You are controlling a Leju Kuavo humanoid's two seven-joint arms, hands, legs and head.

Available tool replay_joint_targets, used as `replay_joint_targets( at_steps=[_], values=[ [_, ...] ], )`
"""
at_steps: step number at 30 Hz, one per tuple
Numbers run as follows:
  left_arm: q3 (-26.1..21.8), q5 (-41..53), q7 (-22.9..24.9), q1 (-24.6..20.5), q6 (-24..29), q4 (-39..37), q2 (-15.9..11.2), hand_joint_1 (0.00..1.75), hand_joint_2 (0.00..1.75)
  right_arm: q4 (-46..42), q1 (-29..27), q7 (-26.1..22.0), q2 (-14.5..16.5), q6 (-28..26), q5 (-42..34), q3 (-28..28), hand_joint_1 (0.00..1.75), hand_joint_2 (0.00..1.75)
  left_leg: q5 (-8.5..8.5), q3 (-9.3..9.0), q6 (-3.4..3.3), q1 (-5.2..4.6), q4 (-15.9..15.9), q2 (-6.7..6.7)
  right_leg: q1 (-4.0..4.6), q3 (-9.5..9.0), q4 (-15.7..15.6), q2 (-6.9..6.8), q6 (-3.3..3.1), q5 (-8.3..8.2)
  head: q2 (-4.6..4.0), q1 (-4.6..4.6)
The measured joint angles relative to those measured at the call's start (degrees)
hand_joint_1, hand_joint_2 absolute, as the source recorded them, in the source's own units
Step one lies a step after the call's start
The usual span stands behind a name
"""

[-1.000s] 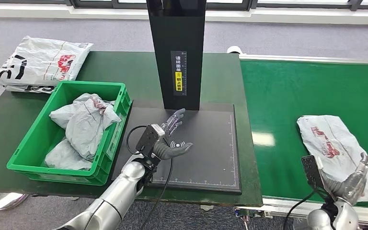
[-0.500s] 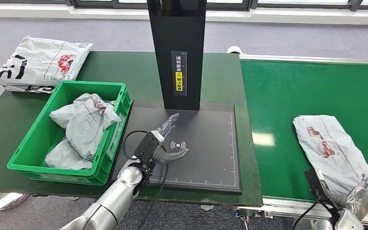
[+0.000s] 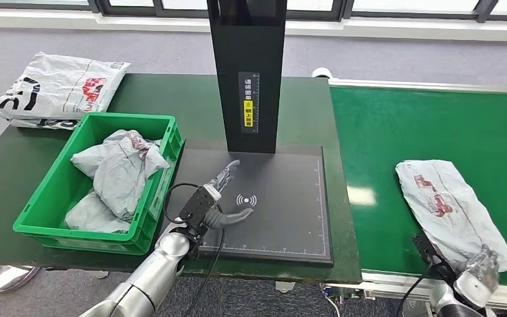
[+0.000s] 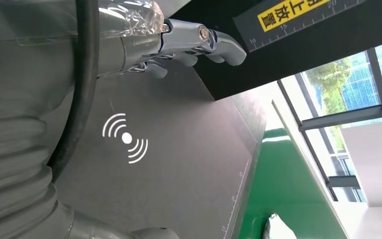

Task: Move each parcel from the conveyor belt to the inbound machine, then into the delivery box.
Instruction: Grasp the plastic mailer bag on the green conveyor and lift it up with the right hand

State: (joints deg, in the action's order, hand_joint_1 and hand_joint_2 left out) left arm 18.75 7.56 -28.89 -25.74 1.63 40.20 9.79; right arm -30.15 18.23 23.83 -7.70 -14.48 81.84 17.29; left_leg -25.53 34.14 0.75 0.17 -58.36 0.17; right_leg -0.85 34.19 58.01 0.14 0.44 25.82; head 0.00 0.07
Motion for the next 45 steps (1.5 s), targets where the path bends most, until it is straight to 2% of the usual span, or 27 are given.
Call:
replay_joint_targets(
  at_steps=[6,13,15,18,20,27,37,39,41,43,45],
  values=[
    [0.00,0.01,0.07,0.37,0.28,0.20,-0.38,0.00,1.75,1.60,0.87,-0.80,-0.03,1.10,0.33,-0.17,1.75,1.75,0.07,-0.03,-0.20,-0.01,-0.17,-0.25,-0.02,-0.31,-0.06,-0.23,0.20,-0.11,0.00,0.00],
    [0.00,0.20,1.02,2.79,1.13,2.25,-1.11,0.00,1.75,1.70,1.14,-4.26,-0.23,-1.46,-0.93,-0.22,1.75,1.75,-0.02,0.01,-0.25,-0.01,-0.24,-0.26,0.00,-0.32,-0.06,-0.22,0.23,-0.11,0.00,0.00],
    [0.00,0.51,1.34,3.53,1.61,3.11,-1.30,0.00,1.75,1.61,1.12,-6.47,-0.23,-3.28,-2.44,-0.22,1.75,1.75,-0.06,0.02,-0.24,-0.01,-0.22,-0.26,0.02,-0.31,-0.06,-0.22,0.22,-0.07,0.00,0.00],
    [-0.03,1.04,2.03,4.87,2.95,4.95,-1.63,0.00,1.75,-0.10,0.30,-13.33,0.11,-6.44,-7.52,-0.19,1.75,1.75,-0.11,0.07,-0.16,0.00,-0.18,-0.24,0.04,-0.25,-0.05,-0.19,0.17,-0.02,0.00,0.00],
    [-0.10,1.26,2.37,5.86,3.41,6.40,-1.93,0.00,1.75,-2.64,-0.74,-16.05,0.73,-6.72,-10.23,-0.20,1.75,1.75,-0.15,0.09,-0.09,-0.01,-0.14,-0.19,0.04,-0.15,-0.04,-0.11,0.14,-0.01,0.00,0.00],
    [-0.28,1.88,2.83,7.35,3.46,8.99,-2.38,0.00,1.75,-7.81,-2.76,-16.12,2.13,-5.88,-12.15,-0.37,1.75,1.75,-0.13,0.19,-0.06,0.00,-0.10,-0.24,0.02,-0.06,-0.02,-0.20,0.08,0.04,0.00,0.00],
    [-0.40,1.89,2.92,7.71,3.56,9.73,-2.66,0.00,1.75,-9.83,-3.63,-16.82,3.01,-6.44,-12.78,-0.41,1.75,1.75,-0.15,0.32,-0.08,-0.01,-0.10,-0.25,-0.01,0.06,-0.01,-0.20,0.09,0.06,0.00,0.00],
    [-0.63,1.85,2.93,7.96,4.29,10.04,-2.71,0.00,1.75,-11.32,-4.36,-20.17,3.30,-9.10,-15.46,-0.55,1.75,1.75,-0.15,0.35,-0.08,-0.01,-0.10,-0.27,-0.01,0.06,-0.01,-0.21,0.09,0.06,0.00,0.00],
    [-1.32,1.11,3.07,8.52,5.37,10.66,-2.75,0.00,1.75,-15.85,-6.27,-26.72,3.99,-13.56,-21.68,-1.21,1.75,1.75,-0.15,0.37,-0.07,-0.01,-0.10,-0.30,-0.01,0.09,0.00,-0.21,0.09,0.06,0.00,0.00],
    [-2.53,-0.38,3.17,8.96,6.01,11.04,-2.74,0.00,1.75,-24.05,-9.03,-33.39,5.19,-17.48,-28.61,-2.83,1.75,1.75,-0.14,0.39,-0.06,-0.01,-0.09,-0.29,0.01,0.15,0.01,-0.20,0.07,0.07,0.00,0.00],
    [-3.98,-1.26,2.82,9.01,6.41,11.01,-2.69,0.00,1.75,-34.07,-11.93,-36.03,6.62,-19.29,-31.77,-5.59,1.75,1.75,-0.14,0.39,-0.04,0.00,-0.06,-0.28,0.05,0.21,0.01,-0.18,0.02,0.11,0.00,0.00]
  ],
)
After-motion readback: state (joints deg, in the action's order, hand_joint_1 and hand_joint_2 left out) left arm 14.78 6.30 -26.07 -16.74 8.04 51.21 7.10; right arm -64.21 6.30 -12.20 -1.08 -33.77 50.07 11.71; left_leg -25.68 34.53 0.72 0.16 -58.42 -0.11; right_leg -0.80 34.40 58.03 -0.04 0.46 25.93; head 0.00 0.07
